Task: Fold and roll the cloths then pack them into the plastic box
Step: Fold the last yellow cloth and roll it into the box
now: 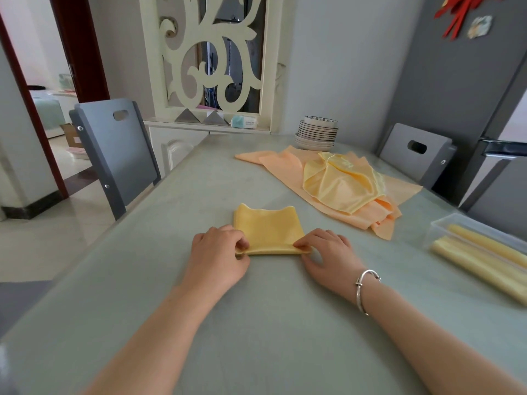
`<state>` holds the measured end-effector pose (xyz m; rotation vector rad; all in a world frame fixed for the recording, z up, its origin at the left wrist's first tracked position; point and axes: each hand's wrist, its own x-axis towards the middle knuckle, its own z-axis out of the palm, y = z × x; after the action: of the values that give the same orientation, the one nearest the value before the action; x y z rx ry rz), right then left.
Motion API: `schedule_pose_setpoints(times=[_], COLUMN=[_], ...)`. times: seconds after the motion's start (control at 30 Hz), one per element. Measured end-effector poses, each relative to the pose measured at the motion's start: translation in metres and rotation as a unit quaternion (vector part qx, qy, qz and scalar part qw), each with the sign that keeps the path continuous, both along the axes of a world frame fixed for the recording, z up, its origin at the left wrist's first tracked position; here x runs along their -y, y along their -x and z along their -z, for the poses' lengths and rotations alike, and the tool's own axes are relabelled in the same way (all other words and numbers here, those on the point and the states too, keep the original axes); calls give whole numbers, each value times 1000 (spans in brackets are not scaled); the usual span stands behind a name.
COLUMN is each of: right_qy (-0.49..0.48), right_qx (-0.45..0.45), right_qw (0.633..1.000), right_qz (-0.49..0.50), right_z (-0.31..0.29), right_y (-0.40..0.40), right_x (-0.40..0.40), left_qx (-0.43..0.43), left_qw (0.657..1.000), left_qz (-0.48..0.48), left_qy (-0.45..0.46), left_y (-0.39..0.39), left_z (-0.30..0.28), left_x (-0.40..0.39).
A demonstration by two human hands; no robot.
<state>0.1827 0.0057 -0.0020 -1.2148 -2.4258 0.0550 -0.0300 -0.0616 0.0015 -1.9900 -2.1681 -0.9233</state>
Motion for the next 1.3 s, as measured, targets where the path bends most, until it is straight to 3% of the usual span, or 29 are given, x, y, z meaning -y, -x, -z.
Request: schedule_pose_setpoints(times=[0.13, 0.4, 0.63, 0.87, 1.0, 1.17, 1.3], right_qy=[73, 94, 135, 99, -31, -133, -49], right_qx=[-60, -110, -201, -149, -5, 32, 22], right_qw=[995, 989, 969, 982, 997, 991, 998], right_qz=[24, 41, 54, 64, 72, -14, -16], right_z=[0, -2, -4, 1, 0, 0, 0], right_y=[0, 0, -2, 7, 10, 10, 2], right_x=[-3, -1, 2, -6, -6, -3, 1], left_qx=[5, -9, 71, 59, 42, -50, -65], left_qw=[1000, 1000, 996, 995, 995, 997, 997], left_qz=[-1, -20, -52, -79, -90, -26, -24], left_qy=[21, 1, 16, 22, -1, -48, -41], left_y=[-1, 0, -1, -5, -4, -11, -10], left_z=[-1, -4, -2, 4, 6, 6, 5], left_x=[0, 4, 5, -6, -7, -7, -3])
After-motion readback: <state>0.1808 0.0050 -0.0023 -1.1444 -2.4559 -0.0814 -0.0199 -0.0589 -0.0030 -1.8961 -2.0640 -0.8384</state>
